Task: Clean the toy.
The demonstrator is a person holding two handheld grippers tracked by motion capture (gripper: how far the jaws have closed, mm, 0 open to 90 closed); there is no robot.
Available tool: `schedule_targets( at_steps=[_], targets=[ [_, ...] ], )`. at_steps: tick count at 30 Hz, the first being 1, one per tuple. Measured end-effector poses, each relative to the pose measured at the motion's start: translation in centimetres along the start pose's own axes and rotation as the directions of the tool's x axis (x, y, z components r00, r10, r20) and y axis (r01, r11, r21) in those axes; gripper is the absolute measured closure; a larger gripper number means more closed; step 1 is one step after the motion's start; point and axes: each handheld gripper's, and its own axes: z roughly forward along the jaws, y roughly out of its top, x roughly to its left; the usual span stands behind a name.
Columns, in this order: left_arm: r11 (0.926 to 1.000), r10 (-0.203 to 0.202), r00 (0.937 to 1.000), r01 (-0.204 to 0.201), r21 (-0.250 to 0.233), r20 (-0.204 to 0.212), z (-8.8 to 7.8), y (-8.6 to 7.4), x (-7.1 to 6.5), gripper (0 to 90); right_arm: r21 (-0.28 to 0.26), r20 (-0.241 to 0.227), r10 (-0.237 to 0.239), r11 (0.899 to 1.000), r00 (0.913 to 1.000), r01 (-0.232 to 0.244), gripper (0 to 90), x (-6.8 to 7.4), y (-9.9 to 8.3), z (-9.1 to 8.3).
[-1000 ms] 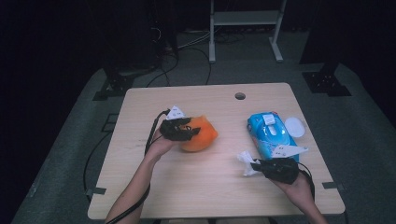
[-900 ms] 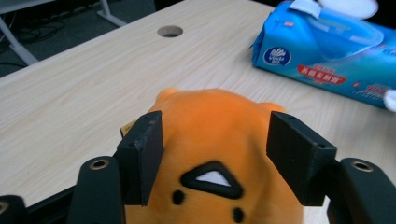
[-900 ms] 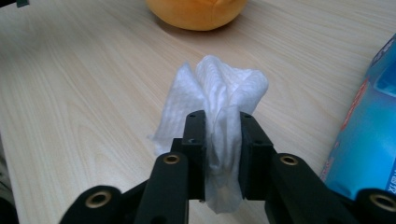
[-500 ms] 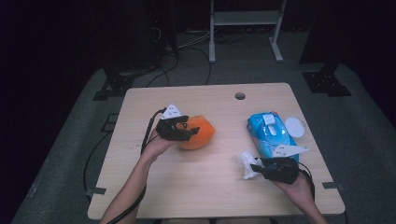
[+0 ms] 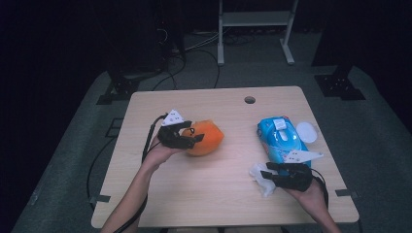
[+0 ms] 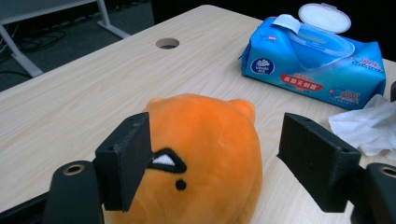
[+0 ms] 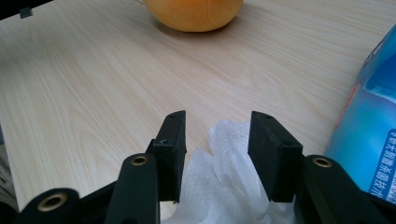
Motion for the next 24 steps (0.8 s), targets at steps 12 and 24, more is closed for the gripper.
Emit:
schedule_targets(
  at_steps=[12, 24],
  targets=[
    [0.9996, -0.027, 0.9993, 0.027, -0.008, -0.024, -2.7, -2.0, -0.2, 20.6, -0.005, -0.008, -0.009, 1.000, 0.9999, 0.009, 51.5, 0.2, 0.1, 0.0],
    [0.9984, -0.056, 0.9975, 0.056, -0.013, -0.042, -4.9, -4.7, -0.7, 19.4, -0.009, -0.005, -0.014, 1.000, 0.9999, 0.014, 48.0, 0.4, 0.0, -0.2]
  ],
)
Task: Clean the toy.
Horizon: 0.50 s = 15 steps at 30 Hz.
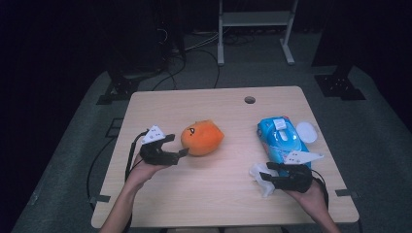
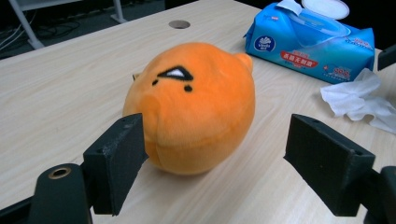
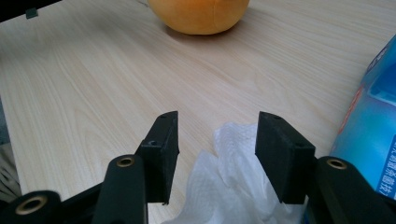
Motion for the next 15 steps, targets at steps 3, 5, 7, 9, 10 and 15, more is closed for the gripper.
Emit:
schedule_targets(
  at_steps=[3, 5, 7, 9, 10, 15],
  targets=[
    [0.9998, -0.015, 0.9999, 0.015, -0.010, 0.003, -0.6, -0.6, -0.2, 18.9, -0.002, 0.003, 0.001, 1.000, 1.0000, -0.001, 46.7, 0.0, 0.0, -0.1],
    [0.9998, -0.014, 0.9999, 0.014, -0.010, -0.002, -0.8, -0.9, -0.3, 18.9, -0.006, 0.004, 0.006, 1.000, 1.0000, -0.006, 46.2, -0.1, -0.1, -0.1],
    [0.9999, -0.015, 0.9999, 0.015, -0.006, -0.002, -1.0, -1.2, -0.5, 18.9, -0.010, 0.007, 0.009, 1.000, 0.9999, -0.009, 45.4, -0.1, -0.1, -0.2],
    [0.9999, -0.014, 0.9999, 0.014, 0.000, -0.005, -1.1, -1.5, -0.6, 18.8, -0.012, 0.009, 0.011, 1.000, 0.9999, -0.010, 44.4, -0.1, -0.1, -0.3],
    [0.9999, -0.016, 0.9999, 0.016, 0.002, -0.006, -1.2, -1.7, -0.7, 18.5, -0.013, 0.011, 0.011, 1.000, 0.9999, -0.011, 43.9, -0.2, -0.1, -0.3],
    [0.9996, -0.028, 0.9996, 0.028, 0.008, 0.006, -1.5, -2.3, -0.9, 18.0, -0.013, 0.017, 0.011, 1.000, 0.9998, -0.011, 42.6, -0.3, -0.2, -0.3]
  ],
)
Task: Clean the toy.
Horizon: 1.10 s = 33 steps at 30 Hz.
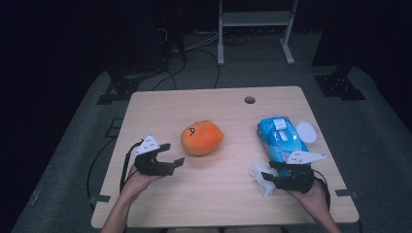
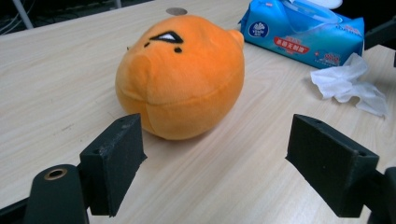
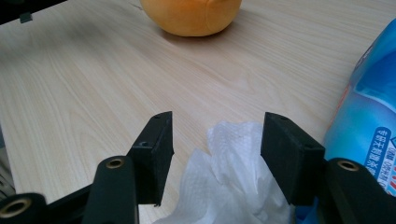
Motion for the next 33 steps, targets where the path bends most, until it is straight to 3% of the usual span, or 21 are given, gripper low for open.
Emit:
schedule_targets(
  at_steps=[33],
  targets=[
    [0.9990, -0.019, 0.9998, 0.019, 0.040, -0.001, -0.6, -3.6, -1.2, 16.4, 0.010, 0.003, -0.016, 1.000, 0.9999, 0.016, 37.1, 0.5, -0.5, 0.2]
  ],
)
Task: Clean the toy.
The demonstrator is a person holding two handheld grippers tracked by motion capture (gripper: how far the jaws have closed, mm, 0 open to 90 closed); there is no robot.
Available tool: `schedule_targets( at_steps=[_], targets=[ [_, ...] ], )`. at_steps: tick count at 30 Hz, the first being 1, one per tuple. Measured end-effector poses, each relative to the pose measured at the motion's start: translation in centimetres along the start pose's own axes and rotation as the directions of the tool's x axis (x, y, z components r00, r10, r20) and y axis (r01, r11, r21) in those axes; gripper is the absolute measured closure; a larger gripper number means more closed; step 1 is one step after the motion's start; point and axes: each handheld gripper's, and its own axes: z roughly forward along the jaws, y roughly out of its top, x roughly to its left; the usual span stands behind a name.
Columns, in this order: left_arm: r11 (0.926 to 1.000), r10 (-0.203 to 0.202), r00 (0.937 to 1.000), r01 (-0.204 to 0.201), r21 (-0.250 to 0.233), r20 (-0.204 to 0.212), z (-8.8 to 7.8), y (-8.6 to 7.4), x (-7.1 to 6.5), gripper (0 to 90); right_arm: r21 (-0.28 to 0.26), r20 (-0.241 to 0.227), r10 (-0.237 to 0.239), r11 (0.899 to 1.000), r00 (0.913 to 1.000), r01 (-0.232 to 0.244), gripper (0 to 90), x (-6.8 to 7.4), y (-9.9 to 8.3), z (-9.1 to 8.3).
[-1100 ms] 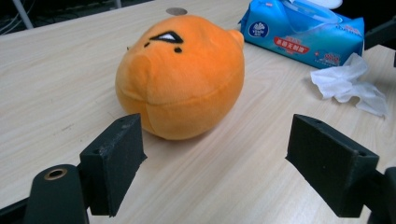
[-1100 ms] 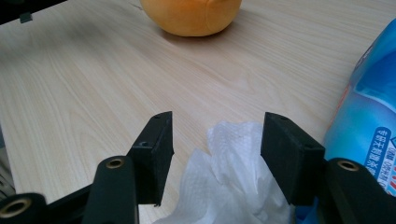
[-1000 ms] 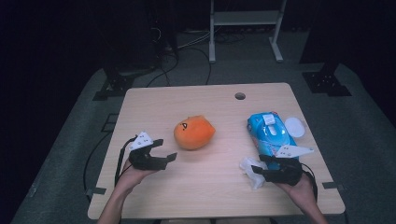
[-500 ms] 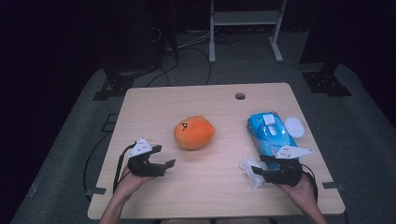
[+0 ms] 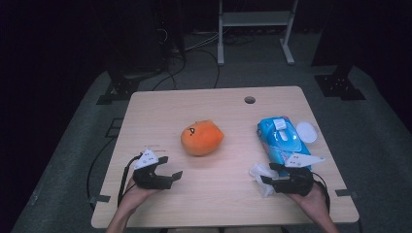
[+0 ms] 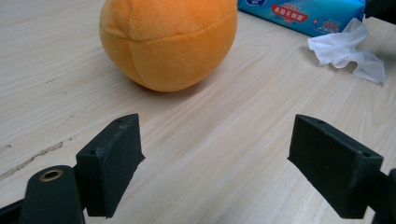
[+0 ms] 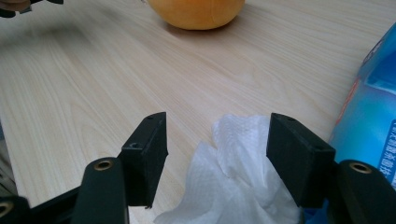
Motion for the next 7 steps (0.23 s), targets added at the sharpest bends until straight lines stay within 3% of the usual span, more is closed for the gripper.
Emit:
schedule_targets(
  at_steps=[7],
  targets=[
    [0.9997, 0.007, 0.9999, -0.007, 0.022, 0.008, 0.36, -0.46, -0.39, 14.6, -0.003, -0.006, -0.004, 1.000, 1.0000, 0.004, 35.7, 0.23, -0.14, 0.12]
  ],
)
